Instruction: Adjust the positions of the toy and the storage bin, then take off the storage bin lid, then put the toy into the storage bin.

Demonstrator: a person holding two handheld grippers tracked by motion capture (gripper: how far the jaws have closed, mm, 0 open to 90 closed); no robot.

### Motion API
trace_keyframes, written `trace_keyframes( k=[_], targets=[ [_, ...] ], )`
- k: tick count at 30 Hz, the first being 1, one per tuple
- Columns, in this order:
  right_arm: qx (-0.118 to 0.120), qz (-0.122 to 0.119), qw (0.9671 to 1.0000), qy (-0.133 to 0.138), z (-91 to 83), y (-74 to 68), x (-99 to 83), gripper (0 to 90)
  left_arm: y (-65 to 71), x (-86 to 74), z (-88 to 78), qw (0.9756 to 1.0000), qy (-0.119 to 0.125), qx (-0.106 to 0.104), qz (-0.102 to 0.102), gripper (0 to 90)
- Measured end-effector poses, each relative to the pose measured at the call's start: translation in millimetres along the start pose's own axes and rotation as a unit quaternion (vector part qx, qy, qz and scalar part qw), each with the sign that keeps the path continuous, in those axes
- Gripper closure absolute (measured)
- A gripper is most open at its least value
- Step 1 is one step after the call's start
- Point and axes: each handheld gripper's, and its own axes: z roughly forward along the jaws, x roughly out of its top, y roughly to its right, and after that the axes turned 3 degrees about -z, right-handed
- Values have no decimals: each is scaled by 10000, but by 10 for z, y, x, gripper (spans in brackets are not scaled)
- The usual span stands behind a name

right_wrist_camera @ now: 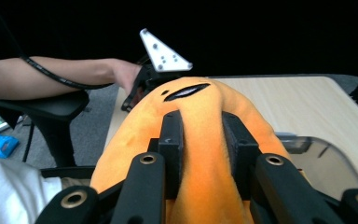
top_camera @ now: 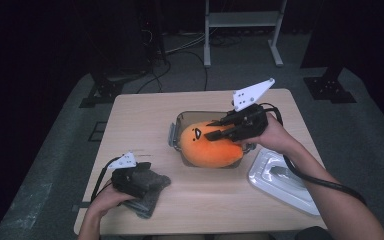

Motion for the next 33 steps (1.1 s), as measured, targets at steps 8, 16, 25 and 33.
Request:
trace_keyframes(
  k=[8, 16, 25, 33],
  targets=[
    [-95, 10, 9999, 57, -53, 67, 68, 718, -1, -3, -5, 10000, 10, 1, -13, 23],
    [-139, 64, 9999, 20, -65, 131, 25, 717, 5, -8, 5, 10000, -9, -14, -10, 23],
    [-169, 128, 9998, 17, -51, 269, 22, 716, 16, -6, 9, 10000, -9, -42, -4, 23],
    [-252, 143, 9996, -39, -29, 426, 17, 715, 8, -7, -4, 10000, 24, -33, -6, 23]
  ],
)
